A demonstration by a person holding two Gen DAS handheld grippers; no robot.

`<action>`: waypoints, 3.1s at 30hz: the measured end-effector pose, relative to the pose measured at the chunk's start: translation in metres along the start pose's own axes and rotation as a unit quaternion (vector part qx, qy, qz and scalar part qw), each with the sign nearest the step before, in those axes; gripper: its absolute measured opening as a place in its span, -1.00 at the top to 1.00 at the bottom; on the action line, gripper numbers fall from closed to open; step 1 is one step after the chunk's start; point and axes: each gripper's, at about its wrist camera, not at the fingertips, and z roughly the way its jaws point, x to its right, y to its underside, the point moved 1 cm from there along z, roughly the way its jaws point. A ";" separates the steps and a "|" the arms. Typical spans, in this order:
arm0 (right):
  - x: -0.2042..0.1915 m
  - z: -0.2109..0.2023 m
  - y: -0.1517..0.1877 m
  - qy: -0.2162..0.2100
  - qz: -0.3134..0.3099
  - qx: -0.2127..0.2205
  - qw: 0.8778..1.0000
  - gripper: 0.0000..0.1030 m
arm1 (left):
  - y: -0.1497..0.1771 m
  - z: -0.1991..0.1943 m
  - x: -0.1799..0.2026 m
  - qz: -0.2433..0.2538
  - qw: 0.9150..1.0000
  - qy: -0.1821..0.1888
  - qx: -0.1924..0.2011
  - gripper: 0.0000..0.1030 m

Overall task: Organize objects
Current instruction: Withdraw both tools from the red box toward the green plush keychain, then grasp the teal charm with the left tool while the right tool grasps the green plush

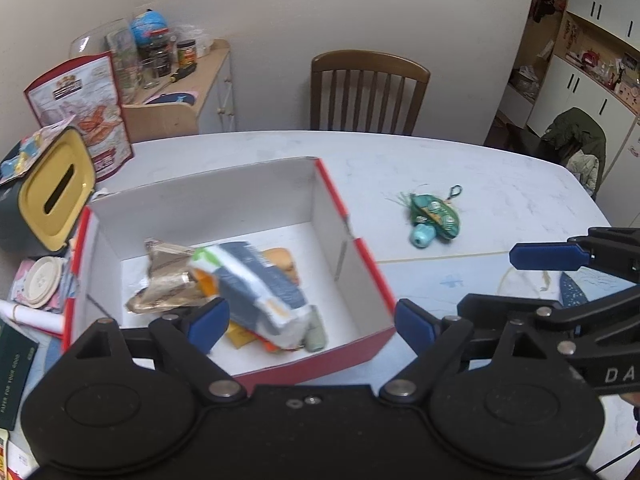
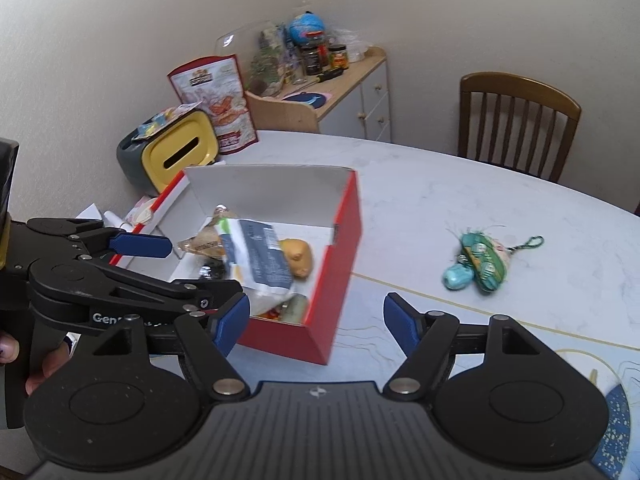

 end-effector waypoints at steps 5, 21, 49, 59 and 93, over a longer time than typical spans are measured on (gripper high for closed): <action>0.030 -0.007 0.003 0.006 0.014 0.004 1.000 -0.50 | -0.003 0.005 0.025 0.003 1.000 0.001 0.001 -0.82; 0.114 -0.017 0.006 0.022 0.040 0.014 0.999 -0.61 | -0.013 0.035 0.088 0.010 1.000 0.014 0.005 -0.99; 0.219 0.071 -0.032 0.014 0.084 -0.028 0.996 -0.72 | -0.031 0.136 0.139 -0.028 0.999 -0.003 0.036 -0.99; 0.225 0.121 -0.039 -0.005 0.090 -0.065 0.994 -0.72 | -0.031 0.172 0.139 -0.024 0.999 -0.014 0.035 -0.99; 0.231 0.188 -0.040 -0.020 0.112 -0.092 0.989 0.00 | -0.035 0.219 0.128 -0.036 0.999 0.027 0.019 0.19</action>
